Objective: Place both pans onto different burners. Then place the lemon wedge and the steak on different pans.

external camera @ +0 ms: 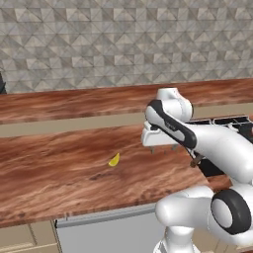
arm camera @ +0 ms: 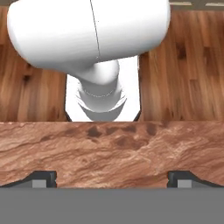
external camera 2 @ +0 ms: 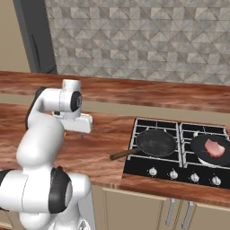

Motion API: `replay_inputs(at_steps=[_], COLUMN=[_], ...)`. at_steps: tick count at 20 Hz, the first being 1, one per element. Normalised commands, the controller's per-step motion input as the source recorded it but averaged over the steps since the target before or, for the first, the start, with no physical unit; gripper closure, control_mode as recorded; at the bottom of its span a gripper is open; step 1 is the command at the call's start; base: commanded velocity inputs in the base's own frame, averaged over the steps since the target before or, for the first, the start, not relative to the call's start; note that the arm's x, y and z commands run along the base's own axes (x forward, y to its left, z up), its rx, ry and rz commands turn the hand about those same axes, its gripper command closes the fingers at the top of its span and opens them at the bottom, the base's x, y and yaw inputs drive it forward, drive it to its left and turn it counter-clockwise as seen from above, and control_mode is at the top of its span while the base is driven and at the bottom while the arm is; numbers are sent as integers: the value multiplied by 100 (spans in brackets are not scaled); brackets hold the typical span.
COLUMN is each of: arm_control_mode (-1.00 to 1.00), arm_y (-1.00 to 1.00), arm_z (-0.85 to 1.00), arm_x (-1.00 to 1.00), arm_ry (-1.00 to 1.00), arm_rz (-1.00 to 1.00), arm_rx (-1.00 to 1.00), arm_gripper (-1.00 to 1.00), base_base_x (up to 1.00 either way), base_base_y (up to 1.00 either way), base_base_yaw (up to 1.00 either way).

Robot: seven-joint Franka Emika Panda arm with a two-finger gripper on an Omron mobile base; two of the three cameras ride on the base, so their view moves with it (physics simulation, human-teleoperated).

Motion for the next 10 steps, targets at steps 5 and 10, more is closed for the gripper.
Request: replay_inputs(at_steps=[5,10], arm_control_mode=[-100,-100], arm_y=[70,73], arm_z=[0,0], arm_x=[26,11], arm_ry=[8,10], arm_rz=[-1,-3], arm_rx=[0,0], arm_gripper=[-100,-100], base_base_x=[0,0], base_base_y=[0,0], base_base_yaw=[0,0])
